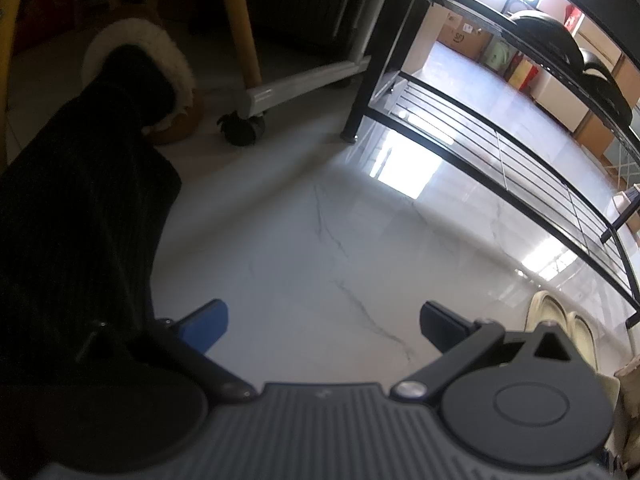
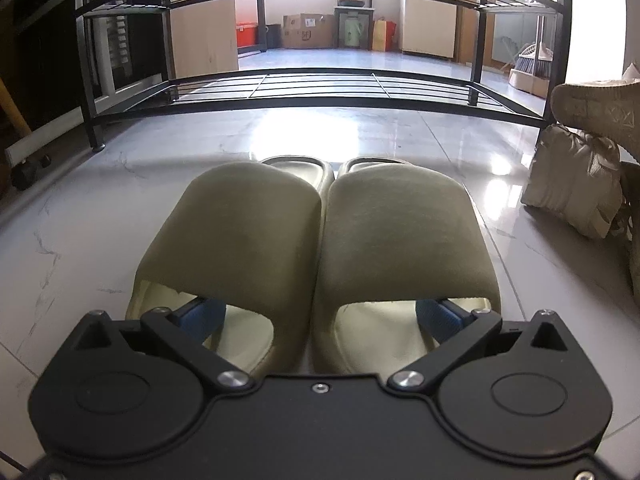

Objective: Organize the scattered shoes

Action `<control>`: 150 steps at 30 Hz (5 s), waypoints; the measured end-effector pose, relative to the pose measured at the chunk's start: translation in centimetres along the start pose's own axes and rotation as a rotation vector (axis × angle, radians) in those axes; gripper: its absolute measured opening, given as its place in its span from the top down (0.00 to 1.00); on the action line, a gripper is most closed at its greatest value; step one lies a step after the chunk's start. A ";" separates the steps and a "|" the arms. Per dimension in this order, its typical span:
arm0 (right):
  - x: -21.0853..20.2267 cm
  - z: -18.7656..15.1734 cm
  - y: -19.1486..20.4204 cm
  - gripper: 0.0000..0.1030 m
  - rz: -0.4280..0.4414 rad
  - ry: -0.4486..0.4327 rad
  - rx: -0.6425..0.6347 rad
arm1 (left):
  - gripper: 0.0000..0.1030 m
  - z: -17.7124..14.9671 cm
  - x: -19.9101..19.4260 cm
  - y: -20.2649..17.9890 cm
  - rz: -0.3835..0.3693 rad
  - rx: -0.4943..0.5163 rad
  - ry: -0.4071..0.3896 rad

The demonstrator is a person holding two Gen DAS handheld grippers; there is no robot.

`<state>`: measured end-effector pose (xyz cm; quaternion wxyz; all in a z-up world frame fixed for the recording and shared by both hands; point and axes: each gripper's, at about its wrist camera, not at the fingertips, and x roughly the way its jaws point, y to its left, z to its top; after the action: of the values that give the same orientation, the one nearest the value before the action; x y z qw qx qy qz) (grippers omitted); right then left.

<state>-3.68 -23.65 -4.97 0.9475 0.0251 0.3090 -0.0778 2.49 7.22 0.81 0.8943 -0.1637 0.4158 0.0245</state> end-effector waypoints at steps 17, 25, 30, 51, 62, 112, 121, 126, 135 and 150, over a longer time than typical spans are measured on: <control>-1.5 1.4 0.7 0.65 0.060 -0.089 -0.054 | 0.01 0.0 0.2 0.1 0.000 -0.003 0.003; -3.5 3.0 0.2 0.68 0.079 -0.174 -0.016 | 0.01 0.0 0.3 0.2 -0.005 -0.007 -0.001; -5.0 3.6 0.2 0.68 0.115 -0.202 -0.009 | 0.01 0.1 0.6 0.3 -0.005 -0.007 0.000; -9.1 19.9 -4.9 0.67 0.107 -0.652 0.015 | 0.01 0.3 0.6 0.4 -0.014 -0.024 0.002; 3.3 31.7 -6.7 0.66 0.053 -0.584 0.026 | 0.01 0.4 0.5 0.2 0.005 -0.009 0.001; -8.5 11.3 -5.3 0.00 -0.278 -0.103 0.101 | 0.01 -1.0 0.1 -3.8 0.076 0.200 -0.083; -10.7 11.1 -5.3 0.00 -0.234 -0.111 0.127 | 0.01 -1.1 -1.4 -4.2 0.087 0.231 -0.119; -10.5 10.5 -5.7 0.00 -0.221 -0.097 0.148 | 0.01 -0.8 -1.6 -3.7 0.087 0.192 -0.121; -10.4 10.1 -5.1 0.00 -0.202 -0.084 0.149 | 0.01 -0.7 -1.6 -3.5 0.100 0.190 -0.123; -8.9 8.9 -5.6 0.00 -0.198 0.021 0.235 | 0.01 -0.6 -1.8 -3.5 0.060 0.196 -0.134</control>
<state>-6.47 -28.91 7.49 0.9224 0.1061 0.3089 -0.2061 1.48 3.85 2.75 0.9306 -0.0611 0.3603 0.0217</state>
